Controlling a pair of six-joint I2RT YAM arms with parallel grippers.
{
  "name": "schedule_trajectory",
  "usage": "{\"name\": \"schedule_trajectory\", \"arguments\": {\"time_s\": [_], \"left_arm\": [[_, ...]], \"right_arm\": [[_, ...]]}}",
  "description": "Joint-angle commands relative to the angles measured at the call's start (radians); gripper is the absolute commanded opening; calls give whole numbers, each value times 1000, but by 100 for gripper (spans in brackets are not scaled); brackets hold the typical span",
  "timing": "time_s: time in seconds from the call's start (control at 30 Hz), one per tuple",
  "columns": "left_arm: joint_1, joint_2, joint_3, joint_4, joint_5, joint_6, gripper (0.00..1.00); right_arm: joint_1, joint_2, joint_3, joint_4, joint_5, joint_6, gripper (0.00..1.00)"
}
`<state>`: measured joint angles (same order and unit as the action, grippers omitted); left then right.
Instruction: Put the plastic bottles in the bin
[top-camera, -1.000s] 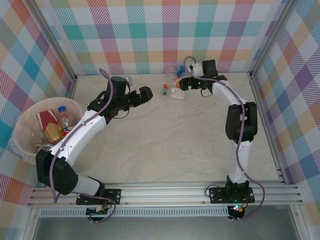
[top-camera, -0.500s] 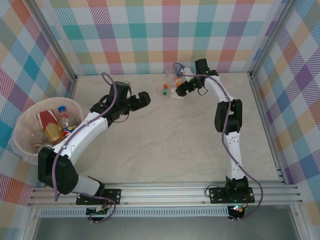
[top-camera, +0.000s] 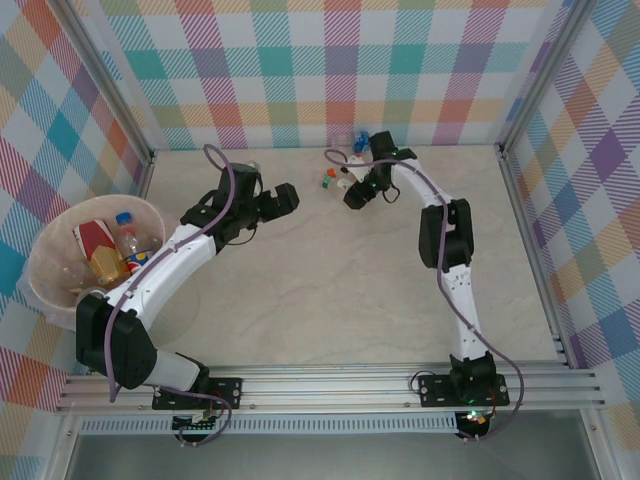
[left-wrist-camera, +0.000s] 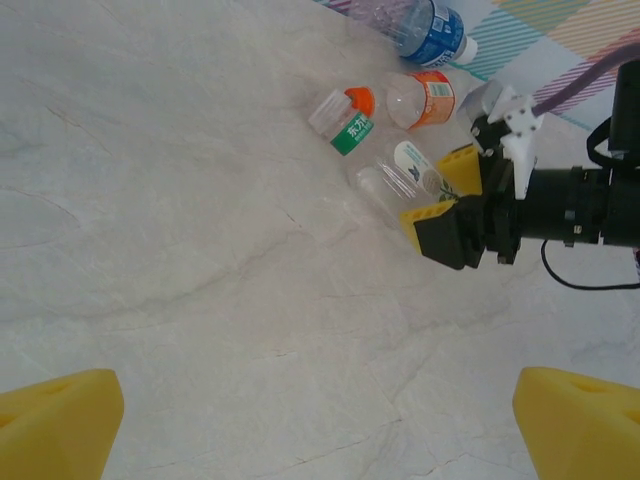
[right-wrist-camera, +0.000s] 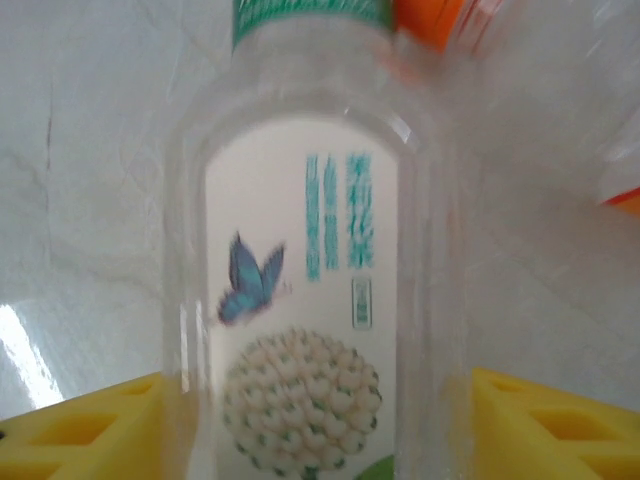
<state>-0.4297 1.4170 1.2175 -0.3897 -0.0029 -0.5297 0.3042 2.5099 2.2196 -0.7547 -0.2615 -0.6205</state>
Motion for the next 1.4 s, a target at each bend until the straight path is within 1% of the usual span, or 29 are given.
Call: {"name": "schedule_trajectory", "arguments": {"time_s": [0.0,0.03,0.07,0.13,0.27,0.37,0.47,0.57,0.63,0.7,0.8,0.83,0.93,1.0,1.13,1.27,1.37], "left_arm": [[-6,-12,-13,0,-17,18,100],[-6,-13,-13,-2,-17,15,100],[-6,-12,-15,-2,-13,12,100],[-6,-11,-16,1,-9,8,100],[-6,-3,-19,6,9,-7,100],[-6,4,-25,10,22,-48,100],[-6,-2,-62,76,61,-90,100],[-4,-1,-88,139,104,-156,100],[-4,11,-91,163,162,-185,100],[-4,26,-90,194,233,-196,100],[-9,60,-91,266,369,-205,100],[-13,69,-92,286,396,-209,100],[-40,91,-87,295,392,-209,100],[-51,107,-77,299,397,-209,100],[-73,142,-43,295,402,-203,100],[-95,162,-29,301,390,-207,100],[-99,176,-13,317,410,-202,100]], "right_arm": [[11,-112,-129,97,21,11,60],[13,-140,-177,138,36,24,54],[16,-175,-246,192,47,34,52],[19,-258,-377,294,49,59,50],[27,-382,-542,373,41,127,46],[43,-494,-684,458,48,193,44],[56,-618,-834,562,56,336,44],[79,-752,-1017,703,31,508,44],[91,-837,-1139,832,-24,640,43],[104,-891,-1212,889,-53,720,42],[143,-959,-1290,926,-62,779,42],[155,-976,-1312,940,-62,793,42],[176,-1015,-1368,1006,-74,842,42],[179,-1019,-1376,1031,-88,859,43],[198,-997,-1336,1025,-156,858,44],[222,-984,-1328,1080,-182,878,44],[245,-973,-1309,1083,-193,869,44]]}}
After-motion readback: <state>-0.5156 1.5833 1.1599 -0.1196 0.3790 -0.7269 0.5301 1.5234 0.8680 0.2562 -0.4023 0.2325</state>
